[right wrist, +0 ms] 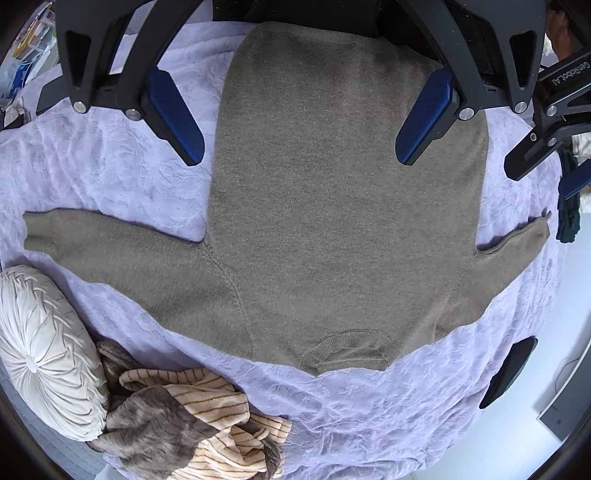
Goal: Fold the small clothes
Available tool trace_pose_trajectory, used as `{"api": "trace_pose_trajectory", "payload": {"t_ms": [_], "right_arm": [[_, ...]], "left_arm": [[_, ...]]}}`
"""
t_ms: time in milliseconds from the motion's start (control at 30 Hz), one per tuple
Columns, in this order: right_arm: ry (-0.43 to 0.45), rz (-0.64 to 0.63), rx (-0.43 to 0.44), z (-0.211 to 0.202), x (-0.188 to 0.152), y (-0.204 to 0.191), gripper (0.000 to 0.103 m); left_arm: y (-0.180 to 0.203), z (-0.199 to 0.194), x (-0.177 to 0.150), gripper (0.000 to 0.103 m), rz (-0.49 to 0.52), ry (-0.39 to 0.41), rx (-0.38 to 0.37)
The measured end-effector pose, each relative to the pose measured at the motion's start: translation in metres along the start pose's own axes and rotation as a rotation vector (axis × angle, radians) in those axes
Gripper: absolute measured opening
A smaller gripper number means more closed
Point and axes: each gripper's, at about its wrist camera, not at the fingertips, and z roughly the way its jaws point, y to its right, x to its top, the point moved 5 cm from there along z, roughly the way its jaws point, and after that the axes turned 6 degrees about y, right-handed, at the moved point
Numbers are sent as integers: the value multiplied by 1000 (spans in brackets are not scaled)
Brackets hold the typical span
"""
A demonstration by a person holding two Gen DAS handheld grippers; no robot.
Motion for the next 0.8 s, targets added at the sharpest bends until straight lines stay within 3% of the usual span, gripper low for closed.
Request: {"api": "trace_pose_trajectory", "payload": {"t_ms": [800], "right_arm": [[23,-30,1,-9,-1,-6,103]], "left_arm": [[-1,-6,-4,103,-27,4,11]]}}
